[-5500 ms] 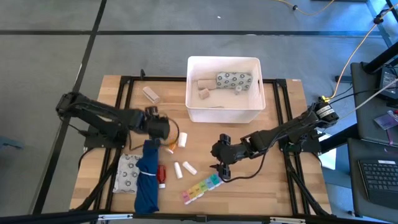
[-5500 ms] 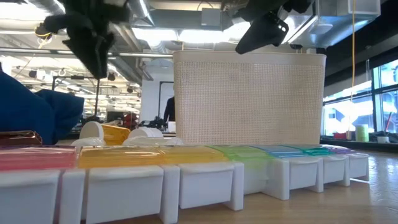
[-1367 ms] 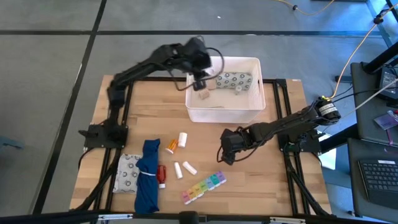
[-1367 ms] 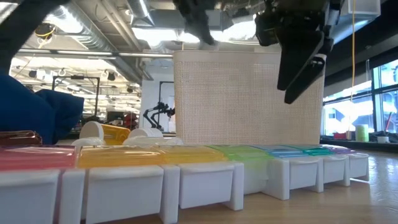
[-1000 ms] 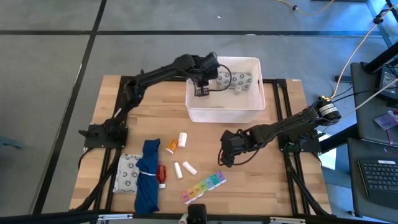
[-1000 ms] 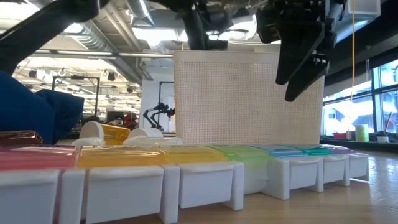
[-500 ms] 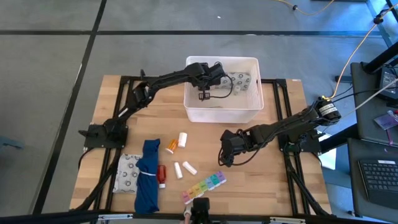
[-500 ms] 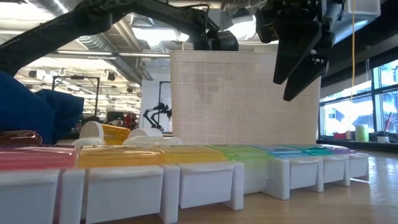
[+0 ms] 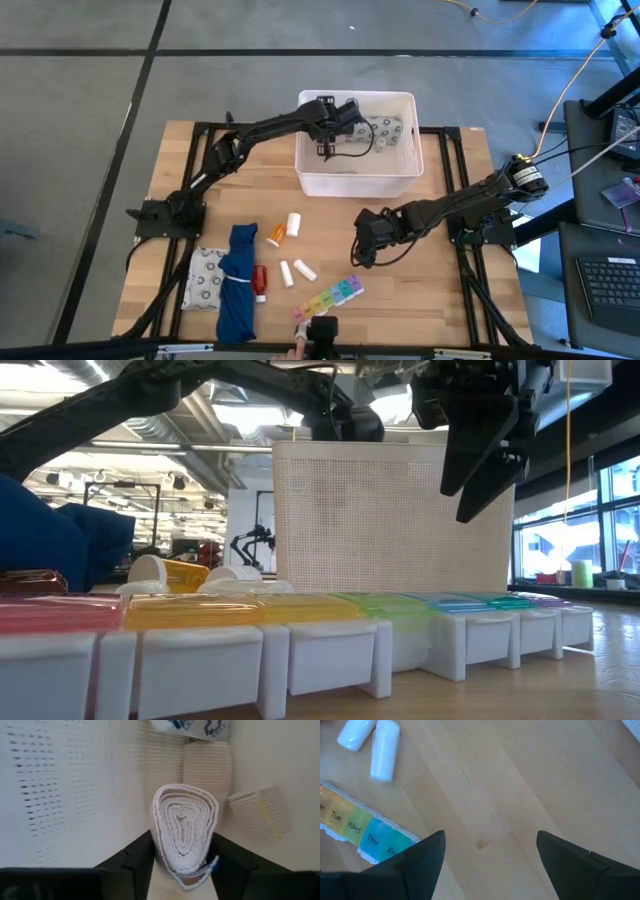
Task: Pick & place medical supplies in basket/bin
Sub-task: Put the rolled brown bandage into the white container, then put the white pill bottle into the white container
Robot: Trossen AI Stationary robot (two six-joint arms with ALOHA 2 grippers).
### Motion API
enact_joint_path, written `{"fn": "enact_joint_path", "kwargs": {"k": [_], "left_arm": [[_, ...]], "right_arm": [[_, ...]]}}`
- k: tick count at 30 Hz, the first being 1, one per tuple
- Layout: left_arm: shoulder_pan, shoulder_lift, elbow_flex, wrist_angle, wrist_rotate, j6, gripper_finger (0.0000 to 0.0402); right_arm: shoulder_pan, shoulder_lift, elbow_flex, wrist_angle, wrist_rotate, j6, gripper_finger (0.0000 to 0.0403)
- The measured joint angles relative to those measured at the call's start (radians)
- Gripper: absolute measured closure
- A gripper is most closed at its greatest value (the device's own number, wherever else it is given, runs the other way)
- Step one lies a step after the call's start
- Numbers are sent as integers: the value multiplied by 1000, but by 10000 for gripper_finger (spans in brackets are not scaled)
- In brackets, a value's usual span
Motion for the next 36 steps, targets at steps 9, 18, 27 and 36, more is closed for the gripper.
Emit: {"fn": "enact_joint_path", "kwargs": {"k": [9, 18, 27, 36], "left_arm": [[0, -20, 21, 21, -48, 32, 220], [0, -23, 21, 21, -130, 58, 220], [-19, -119, 19, 24, -239, 51, 220], [-92, -470, 19, 26, -5, -186, 219]], "right_arm": [[0, 0, 0, -4, -19, -2, 89], [2, 0, 0, -4, -54, -3, 89], [6, 0, 0, 2, -54, -34, 89], [6, 0, 0, 128, 6, -289, 89]]}}
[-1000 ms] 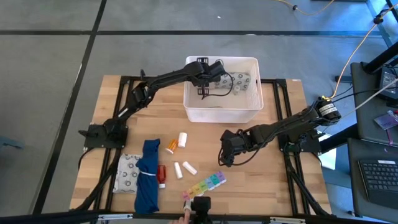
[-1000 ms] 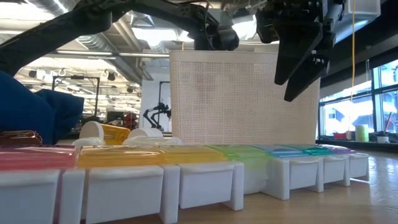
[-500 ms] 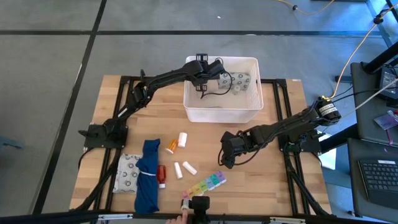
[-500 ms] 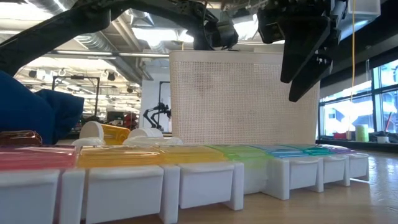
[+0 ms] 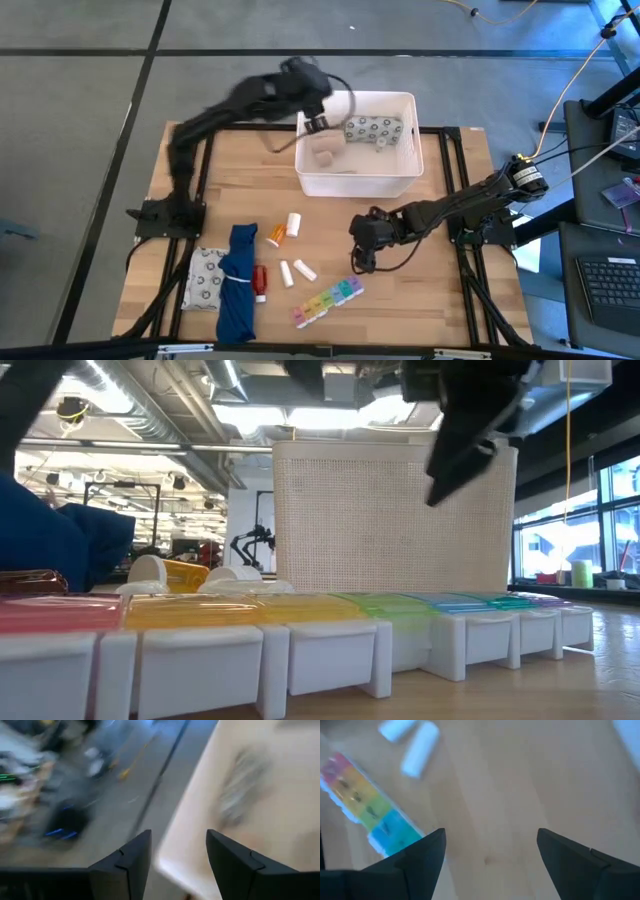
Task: Pick & place medical supplies in basket/bin
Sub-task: Put the white pill bottle into the white container
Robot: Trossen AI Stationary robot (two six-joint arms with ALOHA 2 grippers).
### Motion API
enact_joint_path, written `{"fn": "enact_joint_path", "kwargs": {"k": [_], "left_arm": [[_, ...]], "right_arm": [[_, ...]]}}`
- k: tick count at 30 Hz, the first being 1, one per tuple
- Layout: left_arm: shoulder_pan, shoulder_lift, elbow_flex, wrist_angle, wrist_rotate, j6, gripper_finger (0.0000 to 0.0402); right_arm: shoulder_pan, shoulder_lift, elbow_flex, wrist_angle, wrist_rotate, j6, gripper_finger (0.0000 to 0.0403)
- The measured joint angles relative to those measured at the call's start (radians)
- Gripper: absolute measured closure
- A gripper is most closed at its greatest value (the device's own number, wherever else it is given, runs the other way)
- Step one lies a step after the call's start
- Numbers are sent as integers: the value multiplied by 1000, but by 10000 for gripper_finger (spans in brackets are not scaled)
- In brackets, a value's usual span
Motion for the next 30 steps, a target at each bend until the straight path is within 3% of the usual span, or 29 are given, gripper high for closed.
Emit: {"fn": "enact_joint_path", "kwargs": {"k": [4, 7, 14, 18, 23, 30], "left_arm": [[-23, -170, -25, -25, 290, -176, 221], [-45, -271, -63, -76, 346, -305, 232], [-195, -532, -343, -47, 200, -507, 272], [-336, -696, -616, 111, 67, -572, 285], [-458, -872, -949, 307, -20, -691, 290], [-543, -955, -1335, 588, -65, -886, 291]], "right_arm": [[0, 0, 0, 133, 2, -142, 89], [0, 0, 0, 234, 24, -242, 89], [-23, 0, 0, 423, 29, -360, 89], [-45, 0, 0, 474, 30, -399, 89], [-79, 1, 0, 486, 28, -499, 89], [-124, 1, 0, 486, 3, -500, 89]]}}
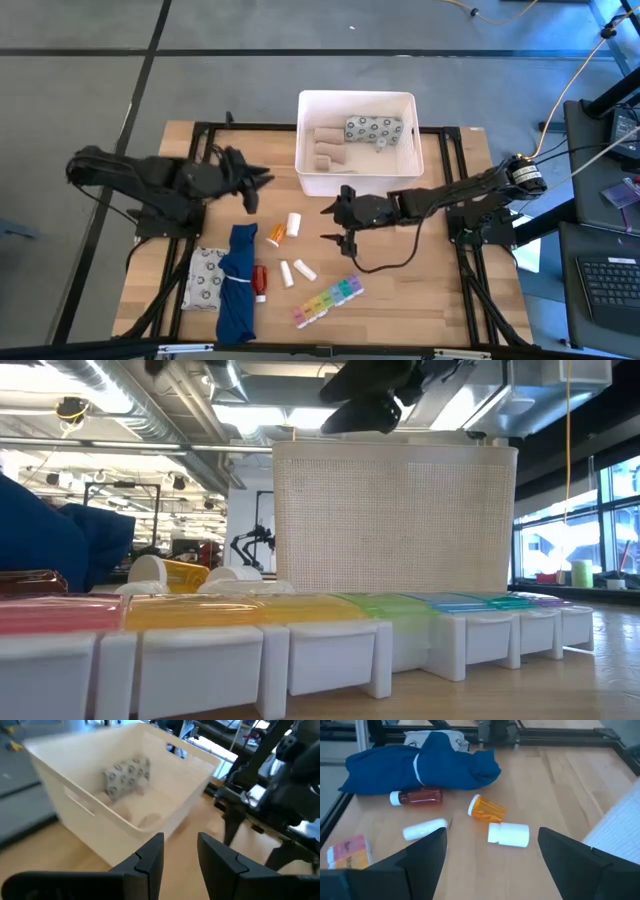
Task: Pick & place medical supplies in basket/bin
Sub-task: Put the white pill bottle into the white container
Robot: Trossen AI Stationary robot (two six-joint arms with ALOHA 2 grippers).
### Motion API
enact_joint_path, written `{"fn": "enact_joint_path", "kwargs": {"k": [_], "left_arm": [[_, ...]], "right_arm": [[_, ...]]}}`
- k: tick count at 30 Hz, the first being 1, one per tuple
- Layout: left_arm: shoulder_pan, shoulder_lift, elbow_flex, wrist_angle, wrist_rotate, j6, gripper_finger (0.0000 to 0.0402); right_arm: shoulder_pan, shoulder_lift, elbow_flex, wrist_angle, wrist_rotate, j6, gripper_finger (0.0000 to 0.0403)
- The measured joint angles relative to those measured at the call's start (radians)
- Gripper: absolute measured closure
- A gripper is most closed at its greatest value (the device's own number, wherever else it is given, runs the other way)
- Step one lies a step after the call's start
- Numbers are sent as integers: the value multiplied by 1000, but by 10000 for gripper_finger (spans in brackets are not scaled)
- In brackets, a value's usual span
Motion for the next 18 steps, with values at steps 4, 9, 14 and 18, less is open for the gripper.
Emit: {"fn": "enact_joint_path", "kwargs": {"k": [4, 9, 14, 18], "left_arm": [[-42, 43, -180, 261, 12, -29, 291], [-89, 101, -278, 311, 15, -51, 291], [-123, 169, -292, 298, 105, -87, 290], [-134, 217, -292, 300, 148, -86, 290]], "right_arm": [[-13, 0, 0, 0, 0, 47, 89], [-13, 0, 0, -2, 0, 58, 89], [-12, 0, 0, -2, -2, 83, 89], [-8, 16, 0, 9, -14, 81, 89]]}}
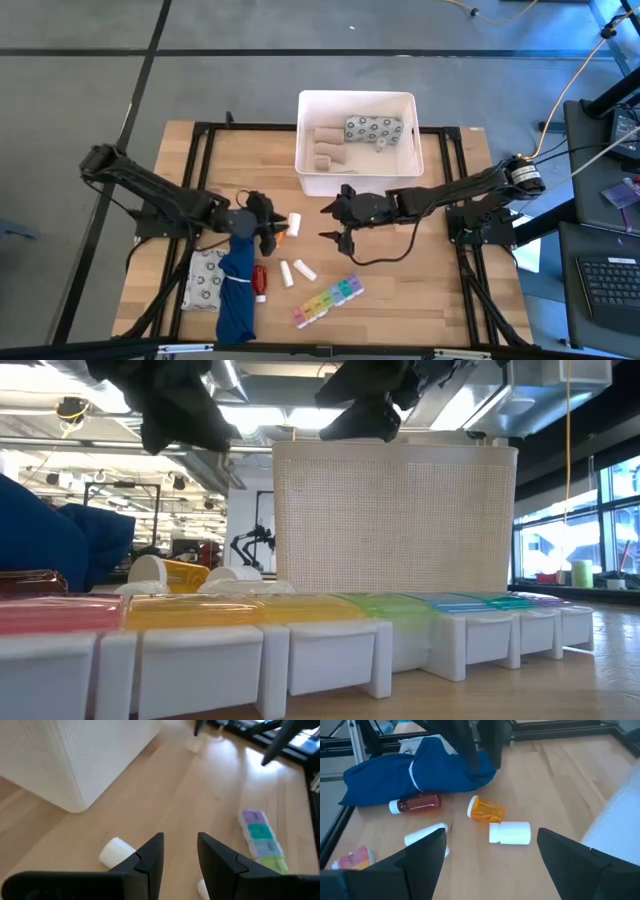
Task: Pick & place medical supplies in basket/bin
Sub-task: Put the white pill bottle into the white container
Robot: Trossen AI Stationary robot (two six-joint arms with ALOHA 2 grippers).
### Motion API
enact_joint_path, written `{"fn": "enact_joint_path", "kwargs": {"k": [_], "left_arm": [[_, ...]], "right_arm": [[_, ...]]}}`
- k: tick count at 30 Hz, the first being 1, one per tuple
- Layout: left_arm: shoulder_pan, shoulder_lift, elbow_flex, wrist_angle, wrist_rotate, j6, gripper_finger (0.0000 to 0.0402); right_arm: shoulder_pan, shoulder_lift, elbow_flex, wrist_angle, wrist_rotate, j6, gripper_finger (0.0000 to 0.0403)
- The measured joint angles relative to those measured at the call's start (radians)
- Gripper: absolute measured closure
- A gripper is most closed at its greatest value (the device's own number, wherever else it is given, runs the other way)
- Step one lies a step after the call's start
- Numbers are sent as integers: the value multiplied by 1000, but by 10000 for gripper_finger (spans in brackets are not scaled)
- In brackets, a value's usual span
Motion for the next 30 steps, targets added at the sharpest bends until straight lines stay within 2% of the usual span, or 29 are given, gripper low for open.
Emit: {"fn": "enact_joint_path", "kwargs": {"k": [9, 12, 17, 20, 24, 30], "left_arm": [[43, 123, 0, -72, -81, -2, 306], [83, 166, 0, -71, -114, 54, 318], [187, 229, 0, -63, -104, 113, 341], [254, 263, 0, -61, -56, 164, 352], [331, 312, 0, -20, 73, 252, 360], [391, 377, 1, 85, 176, 339, 361]], "right_arm": [[34, 143, 0, 110, -5, 47, 89], [42, 192, 0, 164, -7, 77, 89], [41, 254, 0, 246, -7, 118, 89], [41, 278, 0, 276, -16, 134, 89], [42, 282, 0, 277, -16, 134, 89], [41, 282, 0, 276, -15, 134, 89]]}}
